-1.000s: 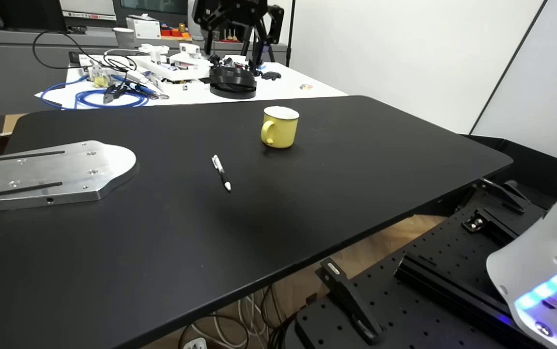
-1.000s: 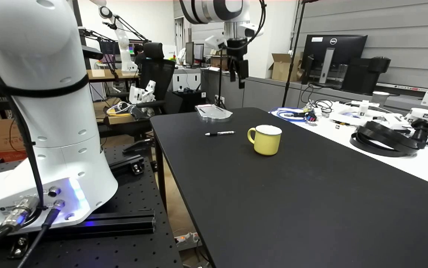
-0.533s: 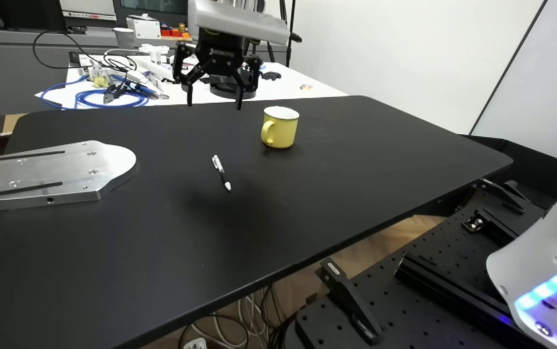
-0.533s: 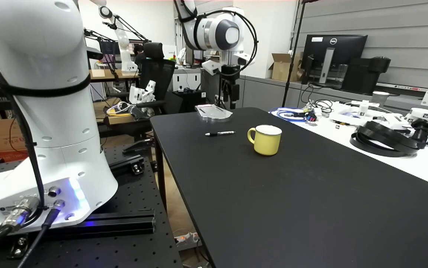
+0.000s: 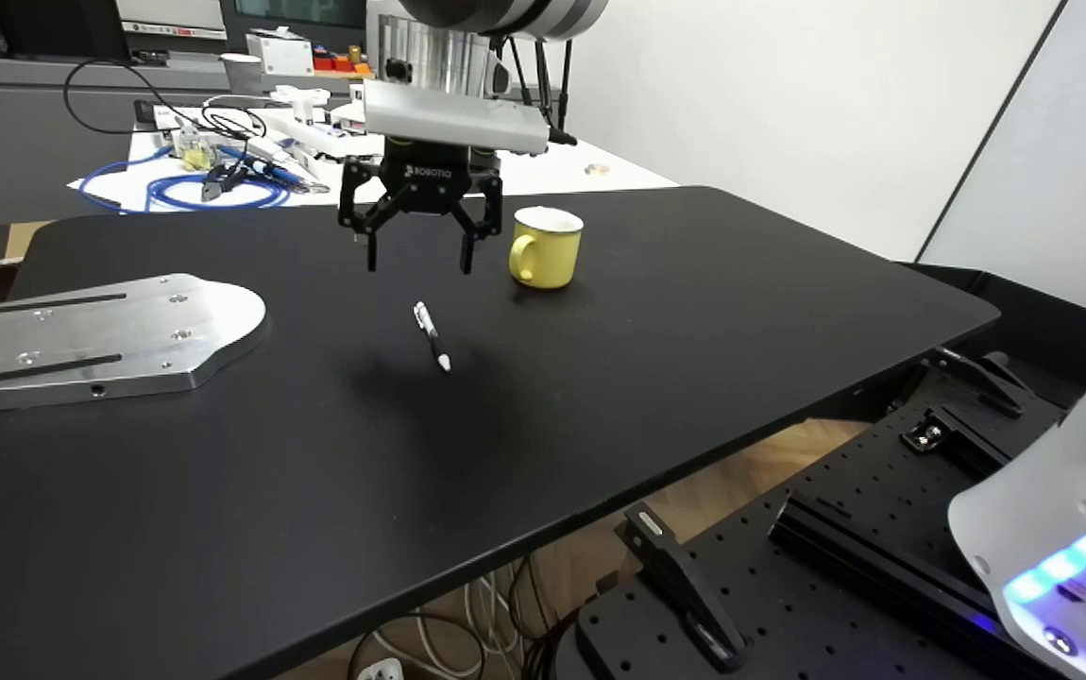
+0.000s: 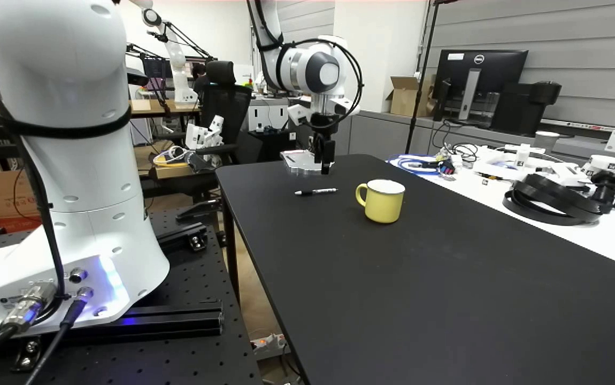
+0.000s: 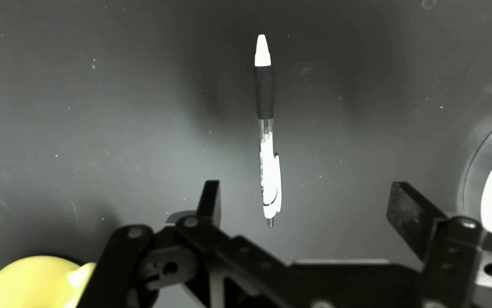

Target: Put the pen in the cup

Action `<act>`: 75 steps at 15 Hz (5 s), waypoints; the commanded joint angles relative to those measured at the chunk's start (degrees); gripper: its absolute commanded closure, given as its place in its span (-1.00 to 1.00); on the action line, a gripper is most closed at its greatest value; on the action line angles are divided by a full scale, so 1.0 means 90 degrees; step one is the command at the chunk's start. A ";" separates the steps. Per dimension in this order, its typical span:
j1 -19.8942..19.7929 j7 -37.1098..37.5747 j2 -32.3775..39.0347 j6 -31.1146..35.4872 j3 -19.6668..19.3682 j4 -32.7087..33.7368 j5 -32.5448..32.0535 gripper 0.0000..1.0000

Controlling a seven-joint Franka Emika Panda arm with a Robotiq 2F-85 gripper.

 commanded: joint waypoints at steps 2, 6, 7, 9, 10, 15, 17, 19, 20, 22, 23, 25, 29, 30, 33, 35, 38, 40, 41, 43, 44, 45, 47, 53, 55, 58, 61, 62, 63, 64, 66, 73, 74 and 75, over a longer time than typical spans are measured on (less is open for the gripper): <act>0.0124 0.0158 0.0297 0.0244 -0.0101 0.0047 0.0269 -1.00; 0.0220 0.0150 0.0491 0.0573 -0.0148 -0.0012 0.0412 -1.00; 0.0253 0.0150 0.0535 0.0627 -0.0172 -0.0024 0.0424 -1.00; 0.0347 0.0171 0.0617 0.0734 -0.0241 -0.0041 0.0455 -1.00; 0.0403 0.0180 0.0660 0.0782 -0.0283 -0.0047 0.0432 -1.00; 0.0705 0.0210 0.0827 0.0835 -0.0523 -0.0031 0.0307 -0.48; 0.0807 0.0229 0.0869 0.0838 -0.0600 -0.0019 0.0288 -0.19; 0.0890 0.0250 0.0881 0.0812 -0.0679 0.0006 0.0265 0.10; 0.0926 0.0267 0.0869 0.0791 -0.0728 0.0018 0.0246 0.20; 0.0989 0.0295 0.0829 0.0771 -0.0799 0.0036 0.0212 0.49; 0.1027 0.0316 0.0798 0.0754 -0.0845 0.0033 0.0189 0.61; 0.1058 0.0350 0.0739 0.0727 -0.0924 0.0008 0.0163 0.90; 0.0863 0.0367 0.0611 0.0377 -0.0960 0.0068 0.0264 0.94; 0.0751 0.0344 0.0545 0.0250 -0.0951 0.0110 0.0326 0.94; 0.0212 0.0181 0.0306 -0.0204 -0.0815 0.0348 0.0712 0.94; -0.0273 0.0016 0.0169 -0.0619 -0.0628 0.0574 0.1206 0.94; -0.1057 -0.0527 0.0099 -0.1414 -0.0285 0.0963 0.2289 0.94; -0.1454 -0.0868 0.0143 -0.1958 -0.0202 0.1200 0.2954 0.94; -0.1615 -0.1017 0.0167 -0.2227 -0.0184 0.1296 0.3268 0.94; -0.1896 -0.1213 0.0197 -0.2839 -0.0216 0.1449 0.3825 0.94; -0.2030 -0.1317 0.0202 -0.3190 -0.0251 0.1530 0.4084 0.94; -0.2152 -0.1409 0.0211 -0.3545 -0.0299 0.1624 0.4334 0.94; -0.2324 -0.1452 0.0212 -0.4170 -0.0414 0.1758 0.4778 0.94; -0.2574 -0.1393 0.0190 -0.5249 -0.0921 0.1851 0.5314 0.94; -0.2633 -0.1433 0.0230 -0.5381 -0.1060 0.1811 0.5433 0.94; -0.2685 -0.1415 0.0365 -0.5410 -0.1224 0.1750 0.5667 0.94; -0.2703 -0.1432 0.0565 -0.5277 -0.1346 0.1663 0.5832 0.94; -0.2692 -0.1444 0.0617 -0.5202 -0.1378 0.1629 0.5883 0.94; -0.2660 -0.1454 0.0655 -0.5067 -0.1415 0.1592 0.5889 0.94; -0.2618 -0.1472 0.0678 -0.4888 -0.1441 0.1539 0.5917 0.94; -0.2520 -0.1509 0.0681 -0.4451 -0.1442 0.1448 0.5874 0.94; -0.2274 -0.1618 0.0424 -0.4107 -0.1125 0.1498 0.5980 -0.26; -0.2230 -0.1617 0.0332 -0.4100 -0.1097 0.1515 0.5977 -0.42; -0.2183 -0.1607 0.0218 -0.4087 -0.1083 0.1525 0.5966 -0.54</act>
